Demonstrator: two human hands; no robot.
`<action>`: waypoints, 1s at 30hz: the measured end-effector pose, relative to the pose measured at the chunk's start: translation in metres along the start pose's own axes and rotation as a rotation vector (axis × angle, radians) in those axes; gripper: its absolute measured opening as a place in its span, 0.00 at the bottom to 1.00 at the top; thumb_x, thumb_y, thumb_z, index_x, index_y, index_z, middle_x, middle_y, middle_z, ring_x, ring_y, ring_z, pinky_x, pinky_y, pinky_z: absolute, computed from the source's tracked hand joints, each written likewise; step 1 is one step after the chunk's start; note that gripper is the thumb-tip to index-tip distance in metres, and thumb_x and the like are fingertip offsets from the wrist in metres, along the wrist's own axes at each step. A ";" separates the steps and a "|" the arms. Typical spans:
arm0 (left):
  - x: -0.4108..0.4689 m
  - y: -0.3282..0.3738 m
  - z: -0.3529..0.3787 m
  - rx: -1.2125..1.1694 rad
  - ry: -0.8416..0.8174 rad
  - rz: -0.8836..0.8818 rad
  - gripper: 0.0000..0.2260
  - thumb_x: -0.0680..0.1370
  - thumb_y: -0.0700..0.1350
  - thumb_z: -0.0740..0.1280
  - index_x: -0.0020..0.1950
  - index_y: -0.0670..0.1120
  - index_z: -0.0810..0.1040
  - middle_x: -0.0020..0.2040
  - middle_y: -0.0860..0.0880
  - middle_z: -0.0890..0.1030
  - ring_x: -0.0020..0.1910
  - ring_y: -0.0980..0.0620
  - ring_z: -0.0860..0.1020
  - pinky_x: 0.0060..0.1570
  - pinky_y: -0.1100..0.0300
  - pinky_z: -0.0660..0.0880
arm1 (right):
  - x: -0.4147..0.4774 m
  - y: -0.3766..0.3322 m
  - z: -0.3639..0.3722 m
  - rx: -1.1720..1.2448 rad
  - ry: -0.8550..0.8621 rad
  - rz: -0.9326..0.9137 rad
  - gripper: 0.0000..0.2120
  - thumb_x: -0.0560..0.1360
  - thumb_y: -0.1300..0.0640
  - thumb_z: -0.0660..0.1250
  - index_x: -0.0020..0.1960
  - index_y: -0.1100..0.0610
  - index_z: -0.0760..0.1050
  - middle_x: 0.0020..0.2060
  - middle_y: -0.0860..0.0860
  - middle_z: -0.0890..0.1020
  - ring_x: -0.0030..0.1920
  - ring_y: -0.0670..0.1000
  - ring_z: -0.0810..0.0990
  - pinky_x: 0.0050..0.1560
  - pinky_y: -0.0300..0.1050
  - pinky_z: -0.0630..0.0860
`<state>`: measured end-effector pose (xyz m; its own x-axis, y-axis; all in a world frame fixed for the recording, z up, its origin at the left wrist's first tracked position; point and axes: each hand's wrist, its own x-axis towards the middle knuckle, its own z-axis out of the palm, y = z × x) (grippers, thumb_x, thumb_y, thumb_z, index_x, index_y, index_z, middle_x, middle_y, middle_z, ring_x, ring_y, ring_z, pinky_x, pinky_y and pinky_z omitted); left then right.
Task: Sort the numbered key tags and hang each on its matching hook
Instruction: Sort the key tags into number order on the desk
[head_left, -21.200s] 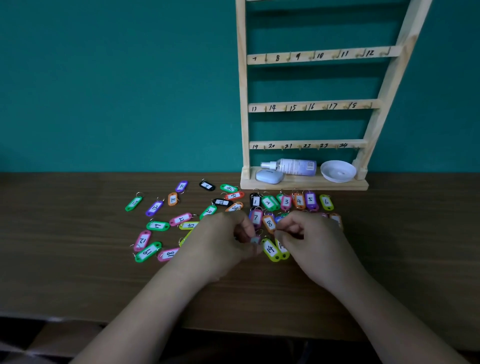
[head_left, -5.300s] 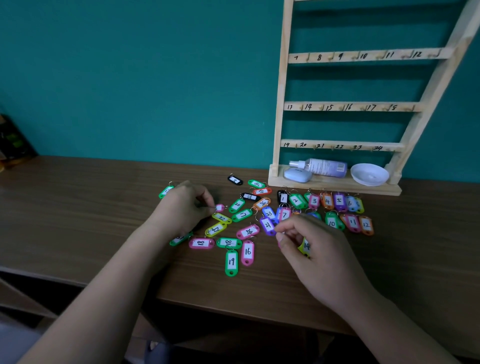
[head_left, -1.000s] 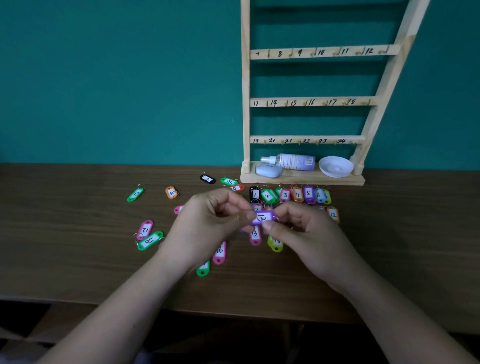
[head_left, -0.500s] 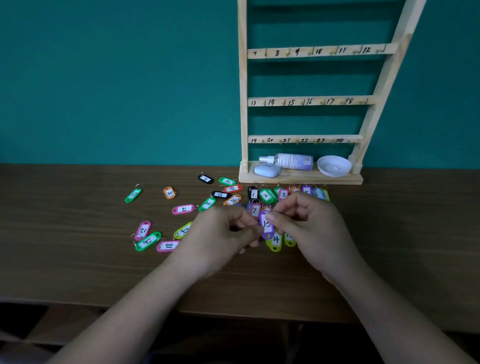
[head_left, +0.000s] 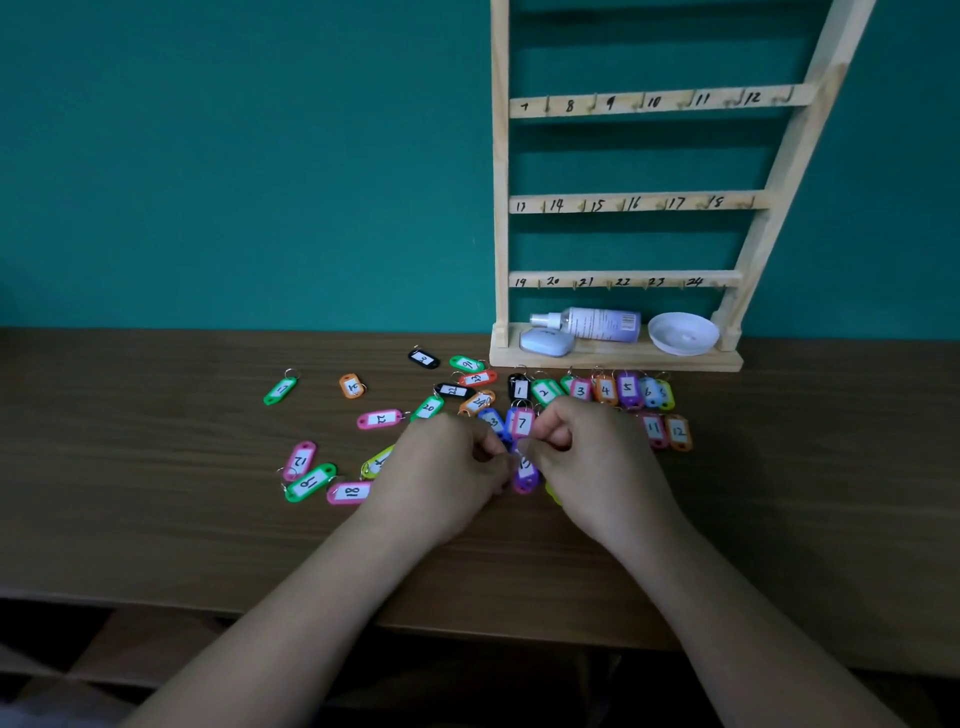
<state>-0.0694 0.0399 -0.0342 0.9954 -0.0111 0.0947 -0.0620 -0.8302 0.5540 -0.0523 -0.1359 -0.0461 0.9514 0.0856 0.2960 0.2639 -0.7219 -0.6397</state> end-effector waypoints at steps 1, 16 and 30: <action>0.000 0.000 0.001 0.012 0.006 0.003 0.09 0.78 0.55 0.73 0.40 0.53 0.84 0.34 0.57 0.84 0.32 0.59 0.79 0.30 0.64 0.69 | 0.000 0.000 0.001 -0.006 0.001 -0.003 0.07 0.78 0.50 0.77 0.44 0.47 0.81 0.32 0.42 0.82 0.35 0.39 0.80 0.34 0.39 0.74; 0.031 -0.055 -0.058 -0.025 0.258 -0.043 0.04 0.79 0.50 0.71 0.44 0.56 0.84 0.39 0.62 0.84 0.41 0.64 0.81 0.39 0.69 0.73 | -0.007 -0.003 0.001 0.035 0.072 -0.169 0.06 0.79 0.53 0.74 0.45 0.47 0.80 0.36 0.41 0.80 0.40 0.41 0.80 0.42 0.45 0.80; 0.067 -0.130 -0.076 0.335 0.115 -0.067 0.22 0.81 0.37 0.65 0.69 0.59 0.80 0.66 0.50 0.75 0.67 0.43 0.71 0.67 0.41 0.73 | -0.016 -0.008 0.002 0.048 0.032 -0.273 0.05 0.78 0.57 0.74 0.46 0.48 0.80 0.39 0.40 0.79 0.45 0.42 0.78 0.47 0.46 0.78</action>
<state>-0.0001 0.1897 -0.0370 0.9806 0.0965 0.1708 0.0493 -0.9639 0.2617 -0.0692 -0.1302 -0.0475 0.8387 0.2503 0.4836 0.5177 -0.6418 -0.5657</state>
